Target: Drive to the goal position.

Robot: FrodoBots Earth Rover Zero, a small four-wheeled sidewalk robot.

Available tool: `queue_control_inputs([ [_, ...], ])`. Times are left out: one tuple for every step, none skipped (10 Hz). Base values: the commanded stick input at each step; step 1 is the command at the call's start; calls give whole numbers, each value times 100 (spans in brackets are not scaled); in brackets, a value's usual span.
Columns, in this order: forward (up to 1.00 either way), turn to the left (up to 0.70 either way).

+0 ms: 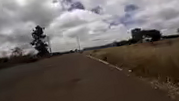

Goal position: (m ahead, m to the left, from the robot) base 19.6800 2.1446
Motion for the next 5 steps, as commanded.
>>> queue_control_inputs([
  [85,0],
  [85,0],
  [85,0],
  [85,0],
  [85,0],
])
